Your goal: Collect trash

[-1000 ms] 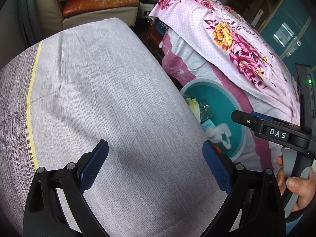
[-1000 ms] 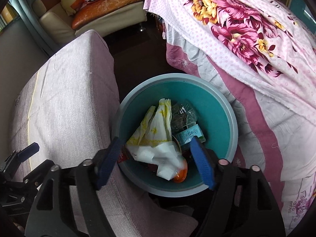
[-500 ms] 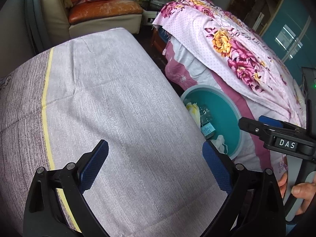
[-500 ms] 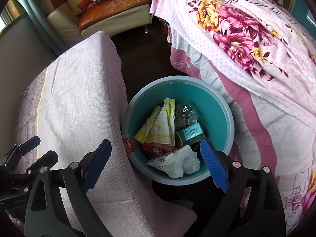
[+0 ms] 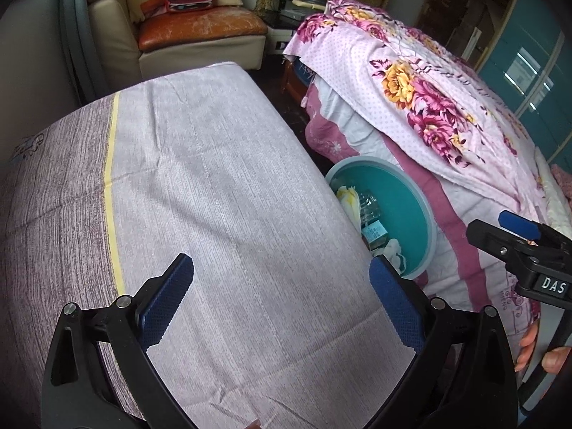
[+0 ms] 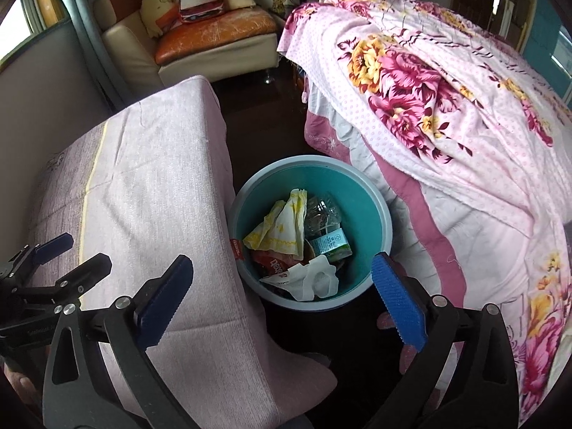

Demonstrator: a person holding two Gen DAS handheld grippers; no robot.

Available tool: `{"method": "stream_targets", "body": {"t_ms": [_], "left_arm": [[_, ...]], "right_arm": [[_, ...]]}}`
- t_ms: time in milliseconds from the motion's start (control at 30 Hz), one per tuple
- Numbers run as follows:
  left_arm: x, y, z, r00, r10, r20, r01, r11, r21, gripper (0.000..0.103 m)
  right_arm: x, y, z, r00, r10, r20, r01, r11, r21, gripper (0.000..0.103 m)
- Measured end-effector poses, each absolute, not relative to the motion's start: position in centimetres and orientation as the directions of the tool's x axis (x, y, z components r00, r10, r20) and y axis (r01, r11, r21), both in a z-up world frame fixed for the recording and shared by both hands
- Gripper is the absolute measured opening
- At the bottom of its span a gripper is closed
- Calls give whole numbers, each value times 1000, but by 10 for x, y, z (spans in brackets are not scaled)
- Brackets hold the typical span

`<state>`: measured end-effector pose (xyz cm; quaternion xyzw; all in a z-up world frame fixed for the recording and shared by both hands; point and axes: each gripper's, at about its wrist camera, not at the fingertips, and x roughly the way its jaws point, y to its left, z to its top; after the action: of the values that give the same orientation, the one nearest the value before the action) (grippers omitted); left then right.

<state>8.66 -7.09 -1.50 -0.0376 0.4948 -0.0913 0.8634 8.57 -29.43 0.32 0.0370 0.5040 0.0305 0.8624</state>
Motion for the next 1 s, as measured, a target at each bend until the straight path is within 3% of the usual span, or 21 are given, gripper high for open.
{"method": "stream_targets", "body": {"t_ms": [1000], "left_arm": [[77, -71, -20, 484, -127, -866, 91, 991, -94, 99]], "right_arm": [[70, -292, 0, 479, 152, -864, -37, 987, 153, 96]]}}
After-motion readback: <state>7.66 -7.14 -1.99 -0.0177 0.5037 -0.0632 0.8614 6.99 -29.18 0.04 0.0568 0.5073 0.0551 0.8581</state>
